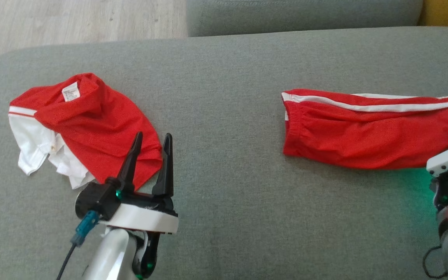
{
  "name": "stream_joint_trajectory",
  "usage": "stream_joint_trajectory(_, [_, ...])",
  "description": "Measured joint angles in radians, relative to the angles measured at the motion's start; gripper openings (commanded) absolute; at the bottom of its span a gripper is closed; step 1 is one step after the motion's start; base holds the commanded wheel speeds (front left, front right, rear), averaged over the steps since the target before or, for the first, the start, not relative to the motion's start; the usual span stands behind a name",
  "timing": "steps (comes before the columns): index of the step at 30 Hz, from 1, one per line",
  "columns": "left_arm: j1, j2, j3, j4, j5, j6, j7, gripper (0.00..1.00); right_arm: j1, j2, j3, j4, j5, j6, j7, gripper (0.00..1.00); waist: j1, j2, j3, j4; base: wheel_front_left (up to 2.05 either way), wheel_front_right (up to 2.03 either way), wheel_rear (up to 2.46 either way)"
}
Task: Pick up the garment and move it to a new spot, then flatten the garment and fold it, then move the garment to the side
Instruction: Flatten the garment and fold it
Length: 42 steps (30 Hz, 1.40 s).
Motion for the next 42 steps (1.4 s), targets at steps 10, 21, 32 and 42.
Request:
stream_joint_trajectory(10, [0.017,0.000,0.005,0.004,0.006,-0.002,0.000,1.00,0.024,0.045,0.083,-0.101,0.071,0.000,0.000,0.00,0.0002,0.0000,-0.028,-0.002,0.00,0.00,0.00])
stream_joint_trajectory(21, [0.047,0.001,0.020,0.017,0.013,-0.006,0.000,1.00,0.093,0.097,0.324,-0.292,0.198,0.000,-0.009,0.00,0.0002,0.0000,-0.080,0.019,0.00,0.00,0.00])
stream_joint_trajectory(32, [0.057,0.002,0.020,0.022,0.013,-0.006,0.000,1.00,0.150,0.097,0.695,-0.433,0.386,0.000,-0.009,0.00,0.0003,0.0000,-0.101,0.078,0.00,0.00,0.00])
stream_joint_trajectory(42, [0.059,0.002,0.027,0.028,0.016,-0.007,0.000,1.00,0.152,0.067,0.970,-0.397,0.482,0.000,-0.010,0.00,0.0003,0.0000,-0.103,0.116,0.00,0.00,0.00])
